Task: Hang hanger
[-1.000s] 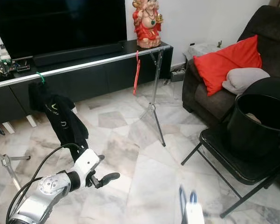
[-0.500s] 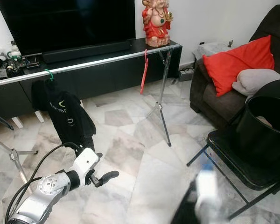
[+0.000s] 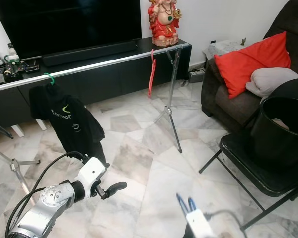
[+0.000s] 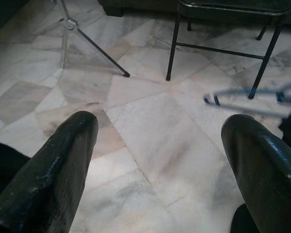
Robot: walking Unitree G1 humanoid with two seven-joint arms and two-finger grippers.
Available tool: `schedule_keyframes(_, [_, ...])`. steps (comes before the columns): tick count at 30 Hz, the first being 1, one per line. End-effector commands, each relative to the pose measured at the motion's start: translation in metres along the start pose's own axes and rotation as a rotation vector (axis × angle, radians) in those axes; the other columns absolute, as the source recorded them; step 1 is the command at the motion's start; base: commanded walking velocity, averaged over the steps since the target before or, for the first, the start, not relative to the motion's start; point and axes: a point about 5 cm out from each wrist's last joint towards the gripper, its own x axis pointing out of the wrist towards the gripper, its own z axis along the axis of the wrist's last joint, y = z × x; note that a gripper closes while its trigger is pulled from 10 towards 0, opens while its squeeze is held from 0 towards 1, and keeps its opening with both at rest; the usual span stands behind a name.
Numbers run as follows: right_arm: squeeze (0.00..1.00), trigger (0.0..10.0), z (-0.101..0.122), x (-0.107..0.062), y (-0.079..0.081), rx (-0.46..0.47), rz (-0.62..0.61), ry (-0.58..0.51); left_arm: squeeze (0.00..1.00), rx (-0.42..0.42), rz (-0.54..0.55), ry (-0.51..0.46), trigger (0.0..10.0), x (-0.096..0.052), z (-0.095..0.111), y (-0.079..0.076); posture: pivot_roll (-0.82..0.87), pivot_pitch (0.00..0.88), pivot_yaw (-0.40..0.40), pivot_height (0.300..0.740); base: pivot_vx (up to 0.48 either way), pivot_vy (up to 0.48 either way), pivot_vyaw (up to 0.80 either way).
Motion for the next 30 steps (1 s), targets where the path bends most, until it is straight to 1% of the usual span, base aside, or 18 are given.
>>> schedule_keyframes(1, [0.0, 0.0, 0.021, -0.002, -0.009, -0.098, 0.003, -0.075, 0.0, 0.009, -0.001, 0.022, 10.0, 0.0, -0.002, -0.001, 0.07, 0.065, 0.014, 0.74, 0.0, 0.0, 0.0])
schedule_keyframes(3, [0.0, 0.0, 0.042, -0.005, -0.016, -0.239, 0.032, -0.165, 0.0, 0.007, -0.001, 0.028, 10.0, -0.001, -0.003, -0.001, 0.07, 0.065, 0.014, 0.74, 0.0, 0.0, 0.0])
schedule_keyframes(4, [0.0, 0.0, 0.059, -0.01, -0.02, -0.387, 0.081, -0.237, 0.0, 0.018, -0.004, 0.045, 10.0, -0.001, -0.005, -0.002, 0.07, 0.064, 0.009, 0.74, 0.0, 0.0, 0.0])
schedule_keyframes(5, [0.0, 0.0, 0.065, -0.012, -0.022, -0.458, 0.11, -0.254, 0.0, 0.026, -0.008, 0.055, 10.0, -0.001, -0.006, -0.002, 0.07, 0.064, 0.009, 0.74, 0.0, 0.0, 0.0])
schedule_keyframes(6, [0.0, 0.0, 0.074, -0.017, -0.027, -0.601, 0.159, -0.279, 0.0, 0.032, -0.019, 0.071, 10.0, -0.002, -0.009, -0.003, 0.07, 0.064, 0.009, 0.74, 0.0, 0.0, 0.0])
schedule_keyframes(7, [0.0, 0.0, 0.078, -0.019, -0.029, -0.664, 0.178, -0.287, 0.0, 0.031, -0.024, 0.077, 10.0, -0.002, -0.01, -0.003, 0.07, 0.064, 0.005, 0.74, 0.0, 0.0, 0.0])
schedule_keyframes(9, [0.0, 0.0, 0.084, -0.024, -0.035, -0.741, 0.203, -0.289, 0.0, 0.032, -0.039, 0.096, 10.0, -0.002, -0.013, -0.005, 0.07, 0.064, 0.005, 0.74, 0.0, 0.0, 0.0])
schedule_keyframes(10, [0.0, 0.0, 0.086, -0.025, -0.037, -0.754, 0.208, -0.288, 0.0, 0.034, -0.044, 0.103, 10.0, -0.003, -0.014, -0.006, 0.07, 0.064, 0.005, 0.74, 0.0, 0.0, 0.0])
schedule_keyframes(11, [0.0, 0.0, 0.096, -0.032, -0.045, -0.8, 0.237, -0.302, 0.0, 0.05, -0.087, 0.131, 10.0, -0.003, -0.021, -0.011, 0.06, 0.064, -0.001, 0.74, 0.0, 0.0, 0.0])
schedule_keyframes(13, [0.0, 0.0, 0.101, -0.035, -0.049, -0.82, 0.252, -0.31, 0.0, 0.05, -0.107, 0.14, 10.0, -0.003, -0.025, -0.013, 0.06, 0.064, -0.001, 0.74, 0.0, 0.0, 0.0])
schedule_keyframes(16, [0.0, 0.0, 0.116, -0.046, -0.058, -0.906, 0.284, -0.331, 0.0, 0.037, -0.127, 0.163, 10.0, -0.003, -0.031, -0.016, 0.06, 0.064, 0.0, 0.74, 0.0, 0.0, 0.0])
schedule_keyframes(17, [0.0, 0.0, 0.116, -0.046, -0.058, -0.906, 0.284, -0.331, 0.0, 0.037, -0.127, 0.163, 10.0, -0.003, -0.031, -0.016, 0.06, 0.064, 0.0, 0.74, 0.0, 0.0, 0.0])
schedule_keyframes(20, [0.0, 0.0, 0.127, -0.053, -0.061, -0.962, 0.309, -0.361, 0.0, 0.009, -0.175, 0.176, 10.0, -0.001, -0.035, -0.022, 0.06, 0.065, -0.004, 0.74, 0.0, 0.0, 0.0])
schedule_keyframes(21, [0.0, 0.0, 0.135, -0.058, -0.061, -0.991, 0.312, -0.392, 0.0, -0.016, -0.186, 0.186, 10.0, 0.0, -0.039, -0.024, 0.06, 0.064, -0.005, 0.74, 0.0, 0.0, 0.0])
schedule_keyframes(23, [0.0, 0.0, 0.139, -0.06, -0.062, -0.997, 0.311, -0.404, 0.0, -0.023, -0.179, 0.187, 10.0, 0.001, -0.04, -0.024, 0.06, 0.064, -0.005, 0.74, 0.0, 0.0, 0.0])
schedule_keyframes(26, [0.0, 0.0, 0.158, -0.071, -0.062, -1.031, 0.306, -0.469, 0.0, -0.042, -0.045, 0.202, 10.0, 0.006, -0.049, -0.013, 0.06, 0.063, -0.007, 0.74, 0.0, 0.0, 0.0])
schedule_keyframes(27, [0.0, 0.0, 0.162, -0.074, -0.063, -1.042, 0.31, -0.478, 0.0, -0.049, -0.024, 0.209, 10.0, 0.006, -0.051, -0.011, 0.06, 0.063, -0.008, 0.74, 0.0, 0.0, 0.0])
schedule_keyframes(30, [0.0, 0.0, 0.172, -0.082, -0.063, -1.079, 0.318, -0.514, 0.0, -0.074, 0.002, 0.223, 10.0, 0.007, -0.056, -0.011, 0.05, 0.062, -0.011, 0.74, 0.0, 0.0, 0.0])
